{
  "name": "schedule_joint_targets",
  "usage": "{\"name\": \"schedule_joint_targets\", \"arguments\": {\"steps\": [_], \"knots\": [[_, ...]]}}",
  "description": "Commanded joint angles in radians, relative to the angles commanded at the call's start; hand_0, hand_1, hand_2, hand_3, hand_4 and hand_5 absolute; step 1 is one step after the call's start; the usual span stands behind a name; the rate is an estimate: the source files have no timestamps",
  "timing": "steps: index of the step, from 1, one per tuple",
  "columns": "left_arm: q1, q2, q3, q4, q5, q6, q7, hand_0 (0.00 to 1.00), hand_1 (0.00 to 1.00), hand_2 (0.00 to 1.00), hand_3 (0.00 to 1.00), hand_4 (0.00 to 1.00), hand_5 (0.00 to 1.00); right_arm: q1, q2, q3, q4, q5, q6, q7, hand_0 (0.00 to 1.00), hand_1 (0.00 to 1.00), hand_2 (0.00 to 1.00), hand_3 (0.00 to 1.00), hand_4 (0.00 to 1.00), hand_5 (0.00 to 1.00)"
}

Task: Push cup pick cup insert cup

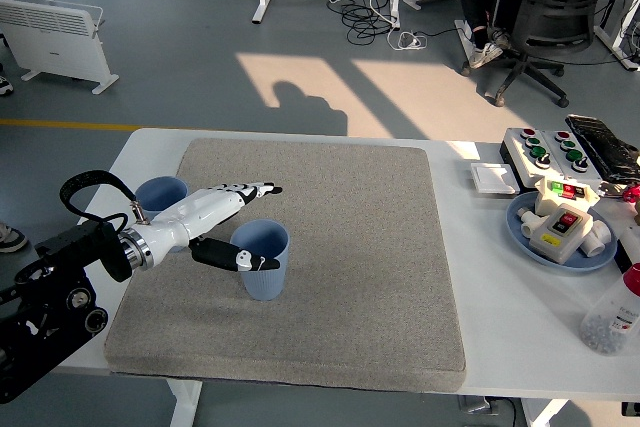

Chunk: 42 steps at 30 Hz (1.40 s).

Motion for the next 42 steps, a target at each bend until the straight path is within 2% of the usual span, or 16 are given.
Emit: {"name": "schedule_joint_targets", "arguments": {"steps": [1,6,7,12,13,18,19,24,25,30,31,36,37,42], "knots": [[-0.017,-0.003,0.015,0.011,0.006,-0.014,0.001,0.949,0.968,0.998,0.998,0.969,0.459,0.0,0.0,0.0,0.0,0.0,0.0,0.0,0.71,0.636,0.65,0.587,0.123,0.412],[-0.077,-0.016,0.067,0.063,0.011,-0.059,-0.002,0.949,0.968,0.998,0.998,0.969,0.459,0.0,-0.001,0.0,0.0,-0.003,0.002,0.0,0.71,0.636,0.65,0.587,0.123,0.412],[-0.086,-0.018,0.075,0.07,0.014,-0.063,-0.002,0.811,0.881,0.95,0.952,0.924,0.354,0.0,-0.001,0.0,0.0,-0.003,0.002,0.0,0.71,0.636,0.649,0.587,0.123,0.411],[-0.128,-0.026,0.125,0.102,0.035,-0.076,-0.003,0.811,0.881,0.95,0.952,0.924,0.354,-0.001,-0.003,0.001,0.0,-0.007,0.003,-0.001,0.71,0.636,0.649,0.587,0.123,0.411],[-0.131,-0.027,0.13,0.105,0.037,-0.077,-0.003,0.749,0.837,0.913,0.897,0.875,0.268,-0.001,-0.003,0.001,0.0,-0.008,0.003,-0.001,0.71,0.636,0.647,0.588,0.123,0.411],[-0.153,-0.032,0.167,0.133,0.061,-0.088,-0.005,0.749,0.837,0.913,0.897,0.875,0.268,0.0,-0.004,0.001,0.0,-0.008,0.003,-0.001,0.71,0.636,0.647,0.588,0.123,0.411],[-0.156,-0.033,0.173,0.138,0.059,-0.094,-0.008,0.568,0.737,0.845,0.736,0.761,0.128,0.0,-0.004,0.001,0.0,-0.007,0.002,0.0,0.711,0.636,0.647,0.587,0.123,0.411],[-0.159,-0.033,0.178,0.138,0.056,-0.098,-0.019,0.568,0.737,0.845,0.736,0.761,0.128,-0.001,-0.004,-0.001,0.0,-0.003,0.001,0.001,0.711,0.636,0.647,0.587,0.123,0.411],[-0.159,-0.033,0.178,0.138,0.056,-0.097,-0.021,0.426,0.625,0.746,0.555,0.696,0.112,-0.001,-0.004,-0.001,0.0,-0.003,0.001,0.001,0.711,0.636,0.647,0.587,0.123,0.41],[-0.155,-0.028,0.162,0.132,0.056,-0.101,-0.018,0.426,0.625,0.746,0.555,0.696,0.112,-0.001,-0.004,0.001,0.0,-0.007,0.002,0.0,0.711,0.636,0.647,0.587,0.123,0.41],[-0.152,-0.026,0.158,0.133,0.054,-0.102,-0.018,0.415,0.557,0.654,0.478,0.629,0.088,-0.001,-0.005,0.002,0.0,-0.008,0.002,0.0,0.711,0.636,0.646,0.587,0.123,0.41],[-0.141,-0.021,0.132,0.134,0.039,-0.104,-0.017,0.415,0.557,0.654,0.478,0.629,0.088,-0.001,-0.004,0.002,0.0,-0.008,0.002,0.0,0.711,0.636,0.646,0.587,0.123,0.41],[-0.139,-0.019,0.126,0.133,0.035,-0.105,-0.018,0.421,0.515,0.552,0.439,0.646,0.039,-0.001,-0.004,0.003,0.0,-0.008,0.002,0.0,0.711,0.636,0.647,0.587,0.123,0.411],[-0.128,-0.009,0.085,0.12,0.027,-0.121,-0.014,0.421,0.515,0.552,0.439,0.646,0.039,-0.001,-0.004,0.0,0.0,-0.002,0.001,0.001,0.711,0.636,0.647,0.587,0.123,0.411]]}}
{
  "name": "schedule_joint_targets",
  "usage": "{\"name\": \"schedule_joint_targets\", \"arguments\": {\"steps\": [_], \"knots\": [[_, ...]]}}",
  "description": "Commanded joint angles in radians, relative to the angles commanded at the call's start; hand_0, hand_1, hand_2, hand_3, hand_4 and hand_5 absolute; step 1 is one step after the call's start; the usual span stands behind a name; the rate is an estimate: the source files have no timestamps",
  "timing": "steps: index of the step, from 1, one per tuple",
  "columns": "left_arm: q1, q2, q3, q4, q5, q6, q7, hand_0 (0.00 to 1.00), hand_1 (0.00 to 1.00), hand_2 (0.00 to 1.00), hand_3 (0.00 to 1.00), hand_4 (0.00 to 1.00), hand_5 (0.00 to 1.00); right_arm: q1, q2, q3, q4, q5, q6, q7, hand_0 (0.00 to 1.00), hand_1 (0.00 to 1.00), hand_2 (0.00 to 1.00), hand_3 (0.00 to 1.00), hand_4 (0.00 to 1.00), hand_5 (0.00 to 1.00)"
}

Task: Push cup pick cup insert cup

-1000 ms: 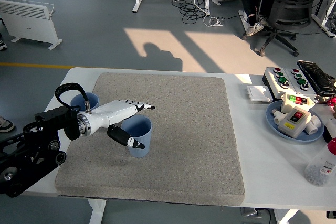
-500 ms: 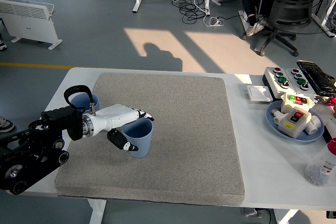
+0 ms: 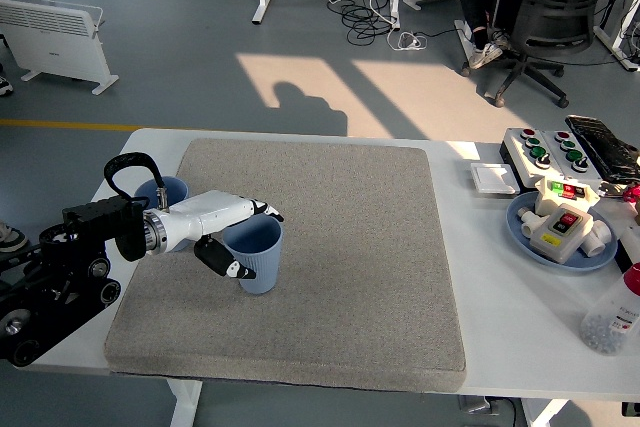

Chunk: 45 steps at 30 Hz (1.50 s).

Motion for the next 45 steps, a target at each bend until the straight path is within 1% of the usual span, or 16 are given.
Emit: {"name": "schedule_joint_targets", "arguments": {"steps": [1,2,4,5,6,8,10,11,15,17,20,25,31,33,36,45], "knots": [[0.006,0.01,-0.026,-0.013,-0.001,-0.012,0.004,0.415,0.506,0.525,0.435,0.649,0.013,0.0,0.0,0.0,0.0,0.001,-0.001,0.0,0.711,0.636,0.647,0.587,0.123,0.411],[0.007,0.013,-0.036,-0.017,-0.002,-0.015,0.005,0.415,0.506,0.525,0.435,0.649,0.013,0.0,0.001,0.0,0.0,0.001,-0.001,0.0,0.711,0.636,0.647,0.587,0.123,0.411],[0.014,0.032,-0.073,-0.039,0.001,-0.029,0.011,0.415,0.506,0.525,0.435,0.649,0.013,-0.001,0.0,-0.002,0.0,0.005,-0.002,0.001,0.711,0.636,0.647,0.587,0.123,0.411],[0.016,0.049,-0.1,-0.058,-0.001,-0.042,0.015,0.415,0.506,0.525,0.435,0.649,0.013,-0.003,0.0,-0.003,0.0,0.01,-0.002,0.002,0.711,0.636,0.647,0.587,0.123,0.411],[0.017,0.054,-0.111,-0.064,-0.001,-0.045,0.017,0.415,0.506,0.525,0.435,0.649,0.013,-0.003,0.0,-0.003,0.0,0.011,-0.003,0.002,0.711,0.636,0.647,0.587,0.123,0.411],[0.011,0.092,-0.169,-0.105,-0.019,-0.071,0.023,0.417,0.505,0.521,0.435,0.648,0.014,-0.005,0.0,0.0,0.0,0.005,-0.002,0.001,0.711,0.636,0.646,0.587,0.123,0.41],[0.002,0.116,-0.207,-0.128,-0.037,-0.085,0.022,0.417,0.505,0.521,0.435,0.648,0.014,-0.007,0.0,0.002,0.001,0.001,-0.002,0.0,0.711,0.636,0.646,0.587,0.123,0.41],[-0.007,0.134,-0.23,-0.136,-0.05,-0.094,0.019,0.417,0.505,0.521,0.435,0.648,0.014,-0.008,0.0,0.004,0.001,-0.002,-0.001,-0.001,0.711,0.636,0.646,0.587,0.123,0.41],[-0.042,0.186,-0.269,-0.129,-0.069,-0.114,0.014,0.421,0.505,0.519,0.434,0.653,0.02,-0.011,0.0,0.007,0.002,-0.005,-0.002,-0.004,0.711,0.636,0.647,0.587,0.123,0.409],[-0.052,0.198,-0.275,-0.121,-0.068,-0.116,0.012,0.421,0.505,0.519,0.434,0.653,0.02,-0.012,0.0,0.006,0.002,-0.003,-0.002,-0.004,0.711,0.636,0.647,0.587,0.123,0.409],[-0.077,0.222,-0.27,-0.08,-0.061,-0.115,0.007,0.423,0.504,0.519,0.435,0.657,0.022,-0.013,0.0,0.008,0.002,-0.007,-0.002,-0.006,0.711,0.636,0.647,0.587,0.123,0.41],[-0.091,0.229,-0.238,-0.027,-0.06,-0.117,0.001,0.422,0.507,0.521,0.438,0.655,0.022,-0.016,0.0,0.008,0.003,-0.004,-0.003,-0.006,0.711,0.636,0.649,0.588,0.123,0.41],[-0.111,0.204,-0.173,0.062,-0.035,-0.09,-0.006,0.427,0.509,0.522,0.438,0.653,0.02,-0.013,0.0,0.009,0.003,-0.008,-0.001,-0.006,0.711,0.636,0.649,0.588,0.123,0.409],[-0.114,0.201,-0.167,0.074,-0.031,-0.088,-0.006,0.427,0.509,0.522,0.438,0.653,0.02,-0.012,0.0,0.008,0.003,-0.006,-0.002,-0.006,0.711,0.636,0.649,0.588,0.123,0.409],[-0.121,0.19,-0.15,0.111,-0.031,-0.069,-0.013,0.427,0.509,0.522,0.438,0.653,0.02,-0.008,0.0,0.002,0.003,0.001,-0.002,-0.004,0.711,0.636,0.649,0.588,0.123,0.409],[-0.121,0.189,-0.127,0.139,-0.012,-0.066,-0.013,0.43,0.51,0.526,0.435,0.656,0.009,-0.002,0.0,0.0,0.002,0.005,-0.001,-0.003,0.711,0.636,0.649,0.587,0.123,0.41]]}}
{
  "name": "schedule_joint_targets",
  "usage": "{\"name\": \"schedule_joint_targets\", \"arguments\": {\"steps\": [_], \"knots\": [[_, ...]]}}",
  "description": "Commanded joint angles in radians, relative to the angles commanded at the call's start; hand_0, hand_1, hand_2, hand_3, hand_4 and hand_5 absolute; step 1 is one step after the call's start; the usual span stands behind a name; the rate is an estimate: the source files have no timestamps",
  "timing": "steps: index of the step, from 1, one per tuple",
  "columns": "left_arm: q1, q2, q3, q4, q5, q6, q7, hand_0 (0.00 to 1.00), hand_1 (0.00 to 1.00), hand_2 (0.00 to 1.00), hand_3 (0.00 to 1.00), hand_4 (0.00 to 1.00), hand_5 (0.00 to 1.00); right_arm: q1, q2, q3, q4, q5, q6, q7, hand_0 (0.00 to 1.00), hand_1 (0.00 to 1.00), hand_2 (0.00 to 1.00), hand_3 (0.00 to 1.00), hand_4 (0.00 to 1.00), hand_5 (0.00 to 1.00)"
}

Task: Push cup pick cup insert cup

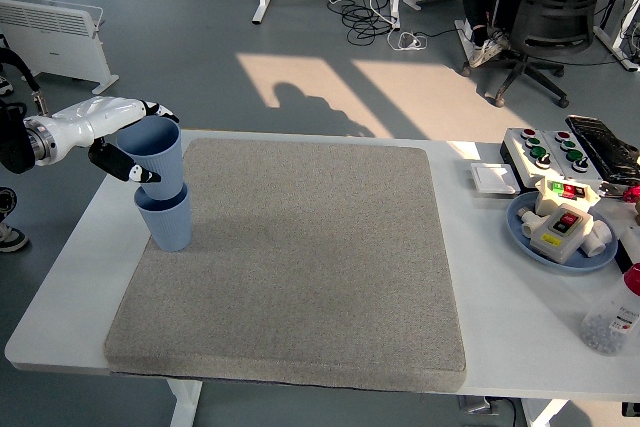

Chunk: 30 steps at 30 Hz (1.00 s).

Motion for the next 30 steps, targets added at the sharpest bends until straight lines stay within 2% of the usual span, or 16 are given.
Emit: {"name": "schedule_joint_targets", "arguments": {"steps": [9,10,15,16,21,22,27,28,30], "knots": [[0.001,-0.004,0.031,0.035,-0.019,0.026,-0.007,0.429,0.513,0.53,0.439,0.647,0.011,0.003,0.0,-0.002,0.0,0.004,0.0,0.001,0.711,0.636,0.648,0.588,0.123,0.41],[0.002,-0.004,0.033,0.038,-0.025,0.031,-0.009,0.379,0.524,0.579,0.465,0.675,0.073,0.003,0.0,-0.003,0.0,0.005,0.0,0.001,0.711,0.637,0.648,0.588,0.123,0.41],[0.003,-0.006,0.039,0.043,-0.048,0.041,-0.015,0.379,0.524,0.579,0.465,0.675,0.073,0.004,0.0,-0.001,-0.001,0.004,-0.001,0.002,0.711,0.637,0.648,0.588,0.123,0.41],[0.003,-0.006,0.039,0.043,-0.049,0.041,-0.017,0.404,0.617,0.745,0.628,0.854,0.292,0.004,0.0,-0.001,-0.001,0.003,-0.001,0.001,0.711,0.636,0.648,0.588,0.123,0.411],[0.003,-0.007,0.041,0.045,-0.044,0.039,-0.03,0.404,0.617,0.745,0.628,0.854,0.292,0.005,0.0,0.001,-0.001,0.002,-0.001,0.001,0.711,0.636,0.648,0.588,0.123,0.411],[0.003,-0.007,0.043,0.046,-0.042,0.039,-0.031,0.712,0.809,0.923,0.87,0.939,0.385,0.005,0.0,0.002,-0.001,0.0,-0.001,0.0,0.711,0.636,0.649,0.588,0.123,0.412],[0.006,-0.01,0.057,0.051,-0.044,0.055,-0.033,0.712,0.809,0.923,0.87,0.939,0.385,0.005,0.0,-0.001,-0.001,0.004,-0.002,0.001,0.711,0.636,0.649,0.588,0.123,0.412],[0.007,-0.011,0.06,0.053,-0.044,0.058,-0.033,0.902,0.943,0.998,0.998,0.993,0.437,0.005,0.0,0.0,-0.001,0.003,-0.002,0.001,0.711,0.636,0.648,0.588,0.124,0.411],[0.009,-0.012,0.064,0.057,-0.045,0.063,-0.033,0.902,0.943,0.998,0.998,0.993,0.437,0.006,0.0,0.0,-0.001,0.002,-0.002,0.001,0.711,0.636,0.648,0.588,0.124,0.411]]}}
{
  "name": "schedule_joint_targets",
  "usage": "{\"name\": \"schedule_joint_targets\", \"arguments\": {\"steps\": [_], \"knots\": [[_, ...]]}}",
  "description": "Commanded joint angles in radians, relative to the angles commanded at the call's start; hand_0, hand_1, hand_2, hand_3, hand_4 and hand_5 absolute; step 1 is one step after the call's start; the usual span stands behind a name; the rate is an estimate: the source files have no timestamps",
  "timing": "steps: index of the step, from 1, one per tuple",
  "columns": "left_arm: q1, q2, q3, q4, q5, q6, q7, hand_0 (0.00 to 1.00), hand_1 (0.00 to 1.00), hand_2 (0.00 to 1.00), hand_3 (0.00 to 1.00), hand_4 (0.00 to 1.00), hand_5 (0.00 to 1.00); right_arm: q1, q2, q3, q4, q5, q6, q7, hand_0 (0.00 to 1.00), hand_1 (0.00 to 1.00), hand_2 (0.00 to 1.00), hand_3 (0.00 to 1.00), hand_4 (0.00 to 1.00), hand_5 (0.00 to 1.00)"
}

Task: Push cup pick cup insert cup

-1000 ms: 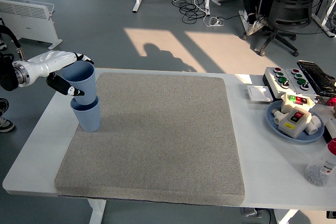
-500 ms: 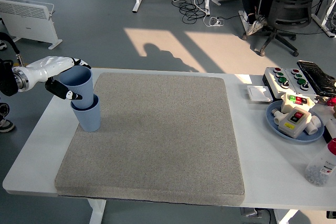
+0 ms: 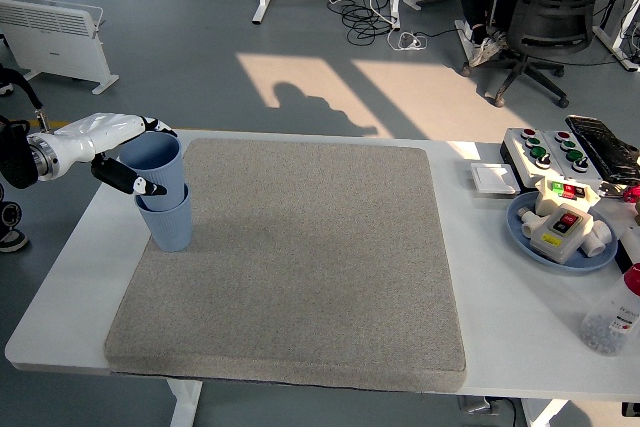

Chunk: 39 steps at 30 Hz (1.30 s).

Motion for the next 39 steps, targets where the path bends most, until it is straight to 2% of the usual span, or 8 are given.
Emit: {"name": "schedule_joint_targets", "arguments": {"steps": [12,16,20,21,22,32,37,39], "knots": [[0.011,-0.003,-0.011,0.013,-0.026,0.051,0.002,0.973,0.994,0.998,0.998,0.998,0.496,-0.002,0.001,0.0,0.0,0.0,0.0,0.001,0.711,0.636,0.648,0.588,0.123,0.412],[0.039,-0.004,-0.042,-0.011,-0.093,0.141,0.029,0.81,0.81,0.87,0.859,0.836,0.681,-0.004,0.001,0.0,0.0,0.001,-0.001,0.001,0.711,0.635,0.648,0.588,0.123,0.41],[0.105,-0.013,-0.14,-0.052,-0.249,0.271,0.069,0.81,0.81,0.87,0.859,0.836,0.681,-0.007,0.001,0.001,0.0,0.0,-0.001,0.001,0.711,0.635,0.648,0.588,0.123,0.41],[0.129,-0.015,-0.174,-0.064,-0.282,0.298,0.071,0.81,0.81,0.87,0.859,0.836,0.681,-0.007,0.001,0.001,0.0,0.001,-0.001,0.001,0.711,0.635,0.648,0.588,0.123,0.41],[0.154,-0.022,-0.208,-0.08,-0.316,0.317,0.078,0.646,0.652,0.658,0.604,0.662,0.708,-0.009,0.001,0.001,0.0,0.002,-0.001,0.001,0.711,0.636,0.648,0.588,0.124,0.41],[0.439,-0.103,-0.582,-0.226,-0.614,0.308,0.153,0.646,0.652,0.655,0.595,0.626,0.768,-0.019,0.003,0.006,-0.001,-0.008,-0.001,0.0,0.711,0.637,0.648,0.589,0.124,0.411],[0.608,-0.171,-0.719,-0.309,-0.583,0.325,0.13,0.651,0.653,0.649,0.589,0.617,0.79,-0.024,0.005,0.003,-0.002,-0.002,-0.003,0.004,0.711,0.636,0.647,0.589,0.124,0.41],[0.688,-0.246,-0.788,-0.364,-0.635,0.368,0.068,0.651,0.653,0.649,0.589,0.617,0.79,-0.023,0.006,0.0,-0.002,0.004,-0.005,0.006,0.711,0.636,0.647,0.589,0.124,0.41]]}}
